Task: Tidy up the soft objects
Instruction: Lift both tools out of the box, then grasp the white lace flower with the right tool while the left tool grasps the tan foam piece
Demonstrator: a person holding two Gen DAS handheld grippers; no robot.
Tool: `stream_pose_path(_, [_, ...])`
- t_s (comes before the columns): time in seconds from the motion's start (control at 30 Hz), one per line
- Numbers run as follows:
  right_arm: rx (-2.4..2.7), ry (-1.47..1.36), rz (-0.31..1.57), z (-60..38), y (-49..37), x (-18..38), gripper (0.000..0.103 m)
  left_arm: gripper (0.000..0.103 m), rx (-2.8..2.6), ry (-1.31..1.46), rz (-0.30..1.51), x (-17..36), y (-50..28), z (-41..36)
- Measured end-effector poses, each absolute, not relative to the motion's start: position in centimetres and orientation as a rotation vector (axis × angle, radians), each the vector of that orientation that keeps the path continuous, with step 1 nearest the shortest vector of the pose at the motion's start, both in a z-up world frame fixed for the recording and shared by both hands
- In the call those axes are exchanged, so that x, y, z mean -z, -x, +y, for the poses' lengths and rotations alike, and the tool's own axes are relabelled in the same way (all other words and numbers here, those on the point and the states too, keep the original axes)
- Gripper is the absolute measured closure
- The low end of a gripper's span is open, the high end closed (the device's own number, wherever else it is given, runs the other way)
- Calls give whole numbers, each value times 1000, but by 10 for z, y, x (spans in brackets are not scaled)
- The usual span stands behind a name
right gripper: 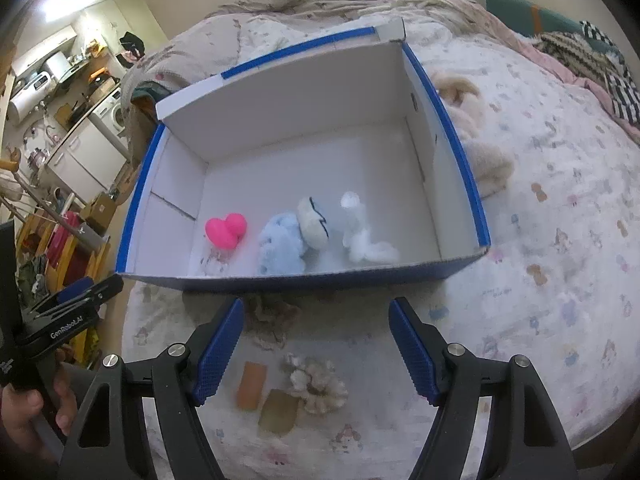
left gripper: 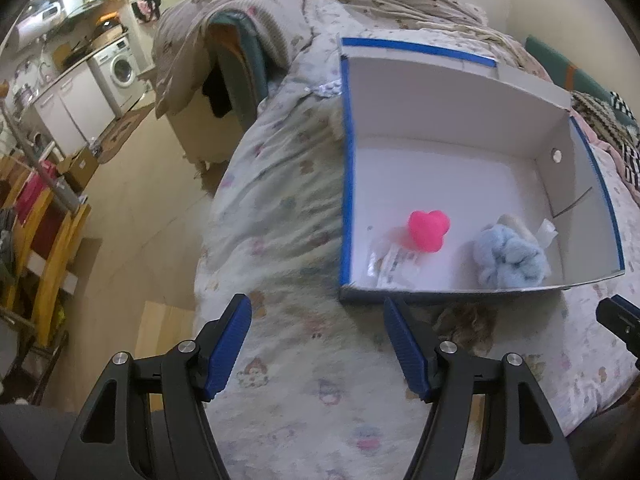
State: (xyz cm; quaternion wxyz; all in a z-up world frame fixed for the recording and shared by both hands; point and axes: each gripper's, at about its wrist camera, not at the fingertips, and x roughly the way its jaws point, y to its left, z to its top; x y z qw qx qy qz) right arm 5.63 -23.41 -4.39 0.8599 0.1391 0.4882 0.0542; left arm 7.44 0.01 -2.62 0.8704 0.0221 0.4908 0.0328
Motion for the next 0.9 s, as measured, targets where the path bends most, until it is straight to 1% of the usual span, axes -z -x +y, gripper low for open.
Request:
stream_pose_path(0.37, [-103, -343, 1110, -233, -63, 67, 24, 37, -91, 25, 1100, 42, -78, 13])
stream_pose_path(0.43, [-106, -346, 1152, -231, -66, 75, 24, 37, -81, 18, 1109, 45, -78, 8])
stream_pose_path(0.6, [-102, -343, 1347, -222, -71, 116, 24, 37, -42, -21, 1134, 53, -77, -12])
stream_pose_path(0.67, [-111, -363, 1392, -220, -72, 127, 24, 37, -26, -37, 1144, 58, -75, -22])
stream_pose_path(0.87, [-147, -368, 1459, -208, -75, 144, 25, 37, 18, -103, 1161, 68, -73, -49])
stream_pose_path(0.9, [-148, -362, 1463, -206, -77, 144, 28, 37, 26, -109, 1166, 70, -73, -53])
